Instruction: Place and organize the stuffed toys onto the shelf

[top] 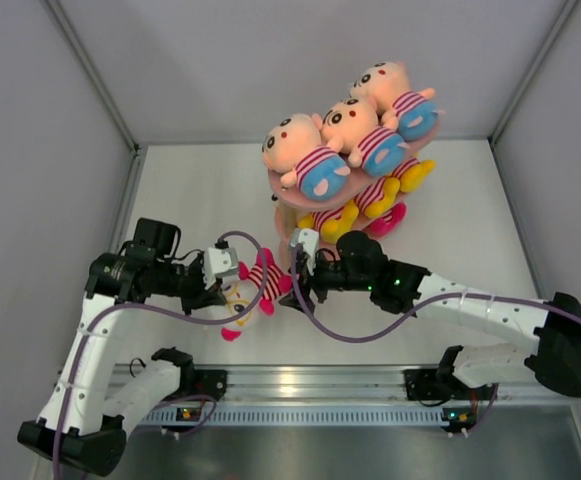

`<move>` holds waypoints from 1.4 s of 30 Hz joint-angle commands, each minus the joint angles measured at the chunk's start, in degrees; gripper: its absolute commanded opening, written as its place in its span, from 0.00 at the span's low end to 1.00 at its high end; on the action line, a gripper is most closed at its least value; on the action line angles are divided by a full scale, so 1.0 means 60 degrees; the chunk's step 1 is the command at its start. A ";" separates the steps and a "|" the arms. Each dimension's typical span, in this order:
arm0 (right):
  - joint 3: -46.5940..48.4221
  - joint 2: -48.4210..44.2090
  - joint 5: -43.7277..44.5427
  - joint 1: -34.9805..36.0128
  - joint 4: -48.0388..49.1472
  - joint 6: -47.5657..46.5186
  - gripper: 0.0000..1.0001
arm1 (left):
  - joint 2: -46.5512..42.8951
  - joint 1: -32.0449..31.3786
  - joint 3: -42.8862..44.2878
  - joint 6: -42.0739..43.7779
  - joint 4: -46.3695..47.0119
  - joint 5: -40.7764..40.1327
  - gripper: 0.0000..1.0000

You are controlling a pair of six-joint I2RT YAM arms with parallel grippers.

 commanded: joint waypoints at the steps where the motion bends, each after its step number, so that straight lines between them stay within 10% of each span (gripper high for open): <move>1: 0.0728 0.0559 -0.0292 0.0156 0.0856 -0.0067 0.73 | -0.0235 -0.0149 0.0312 0.0309 -0.1571 0.0528 0.00; 3: 0.0758 0.0751 -0.0307 0.0171 0.0856 0.0036 0.61 | -0.0235 -0.0149 0.0326 0.0294 -0.1571 0.0542 0.00; 6: 0.0642 0.0825 -0.0278 0.0200 0.0827 0.0226 0.01 | -0.0279 -0.0164 0.0341 0.0353 -0.1571 0.0572 0.00; 9: 0.0132 0.0374 -0.0087 0.0215 0.0943 0.0707 0.00 | -0.0206 -0.0164 0.0326 0.0411 -0.1571 0.0412 0.00; 12: -0.0775 -0.0372 0.0030 0.0317 0.1206 0.1294 0.00 | 0.0013 -0.0164 0.0399 0.0178 -0.1557 -0.0130 0.53; 15: -0.1815 -0.1193 0.0176 0.0493 0.1354 0.2012 0.00 | 0.0102 -0.0149 0.0502 -0.0158 -0.1382 -0.0613 0.78; 31: -0.3416 -0.5648 0.7712 0.0274 -0.3947 0.7280 0.00 | 0.0482 -0.0149 0.0005 -0.4242 0.1914 -0.5148 0.86; 42: -0.3491 -0.4349 1.1029 -0.0019 -0.1214 0.9674 0.00 | 0.0718 -0.0149 0.0121 -0.5008 0.2120 -0.5581 0.85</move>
